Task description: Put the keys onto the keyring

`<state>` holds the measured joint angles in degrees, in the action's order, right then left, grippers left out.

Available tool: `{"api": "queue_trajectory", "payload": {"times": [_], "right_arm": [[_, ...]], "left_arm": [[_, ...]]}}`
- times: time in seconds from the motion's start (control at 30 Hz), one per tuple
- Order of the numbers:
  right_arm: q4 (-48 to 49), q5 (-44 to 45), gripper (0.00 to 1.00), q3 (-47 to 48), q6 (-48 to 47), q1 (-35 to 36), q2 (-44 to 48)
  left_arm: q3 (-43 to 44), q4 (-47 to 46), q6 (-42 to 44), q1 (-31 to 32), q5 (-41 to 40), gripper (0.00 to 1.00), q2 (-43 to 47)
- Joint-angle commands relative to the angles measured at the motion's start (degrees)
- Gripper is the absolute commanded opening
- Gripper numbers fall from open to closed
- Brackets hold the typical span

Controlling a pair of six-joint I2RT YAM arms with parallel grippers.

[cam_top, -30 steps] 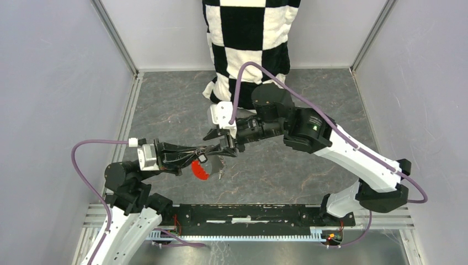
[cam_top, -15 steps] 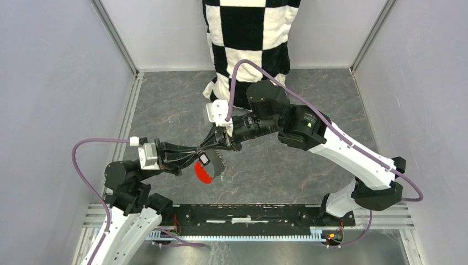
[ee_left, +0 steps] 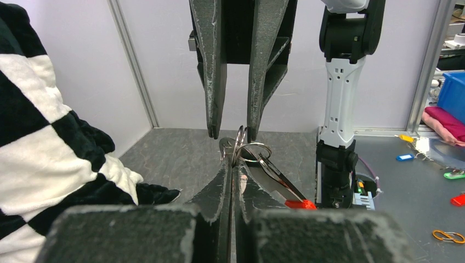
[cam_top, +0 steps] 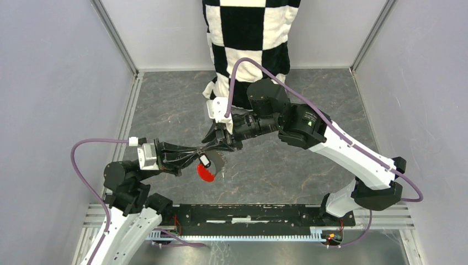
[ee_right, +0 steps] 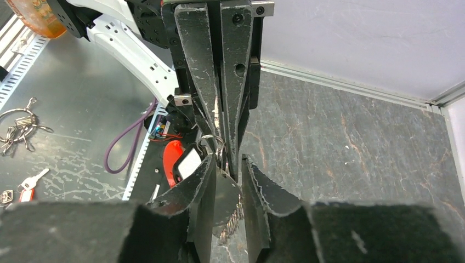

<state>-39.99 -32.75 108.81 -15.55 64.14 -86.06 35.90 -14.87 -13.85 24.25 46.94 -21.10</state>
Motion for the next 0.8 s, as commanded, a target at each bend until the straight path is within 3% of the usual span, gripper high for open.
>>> {"api": "queue_trajectory", "payload": {"times": [0.0, 0.23, 0.43, 0.57, 0.63, 0.77], "right_arm": [[1.5, 1.0, 0.30, 0.6, 1.3, -0.3, 0.2], [3.0, -0.4, 0.27, -0.3, 2.6, -0.3, -0.2], [3.6, -0.8, 0.36, -1.6, 3.1, -0.3, -0.2], [4.1, -0.6, 0.36, -1.9, 3.0, -0.3, 0.0], [4.3, -0.9, 0.31, -1.9, 3.0, -0.3, 0.0], [4.7, -2.5, 0.13, -2.0, 3.6, -0.3, -0.4]], "left_arm": [[2.3, -1.1, -0.5, 0.2, -0.3, 0.02, 0.1], [2.1, -1.0, -0.4, 0.2, 0.7, 0.02, 0.3], [1.9, -0.9, -0.2, 0.3, 1.6, 0.02, 0.2], [1.9, -0.5, 0.0, 0.3, 2.0, 0.02, 0.4], [2.1, -0.4, 0.0, 0.3, 2.1, 0.02, 0.4], [1.9, -0.1, 0.3, 0.3, 2.1, 0.02, 0.4]]}}
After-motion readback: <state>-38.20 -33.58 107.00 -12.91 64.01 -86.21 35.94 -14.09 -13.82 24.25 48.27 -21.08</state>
